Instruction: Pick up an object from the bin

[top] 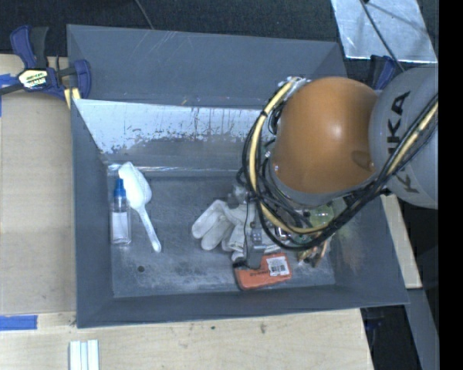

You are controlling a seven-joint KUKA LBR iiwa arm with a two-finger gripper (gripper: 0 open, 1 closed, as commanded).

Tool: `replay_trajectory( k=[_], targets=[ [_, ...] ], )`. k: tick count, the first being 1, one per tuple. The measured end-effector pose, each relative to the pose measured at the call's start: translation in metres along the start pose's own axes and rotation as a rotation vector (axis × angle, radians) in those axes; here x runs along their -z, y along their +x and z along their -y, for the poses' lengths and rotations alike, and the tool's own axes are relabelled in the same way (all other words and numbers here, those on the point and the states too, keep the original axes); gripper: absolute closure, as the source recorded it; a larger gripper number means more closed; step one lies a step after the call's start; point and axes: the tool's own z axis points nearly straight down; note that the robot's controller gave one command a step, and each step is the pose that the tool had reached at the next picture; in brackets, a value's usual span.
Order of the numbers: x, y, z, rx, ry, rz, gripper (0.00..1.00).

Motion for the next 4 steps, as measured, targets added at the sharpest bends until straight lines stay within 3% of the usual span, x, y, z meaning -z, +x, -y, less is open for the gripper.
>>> replay_trajectory(
  k=[1, 2, 3, 4],
  targets=[
    [0.004, -0.002, 0.000, -0.003, -0.001, 0.009, 0.00],
    [-0.045, -0.010, 0.009, 0.011, -0.002, 0.016, 0.00],
    [-0.067, -0.011, 0.014, 0.007, -0.001, 0.008, 0.00],
    [-0.077, -0.011, 0.033, 0.011, 0.000, 0.004, 0.00]
  ],
)
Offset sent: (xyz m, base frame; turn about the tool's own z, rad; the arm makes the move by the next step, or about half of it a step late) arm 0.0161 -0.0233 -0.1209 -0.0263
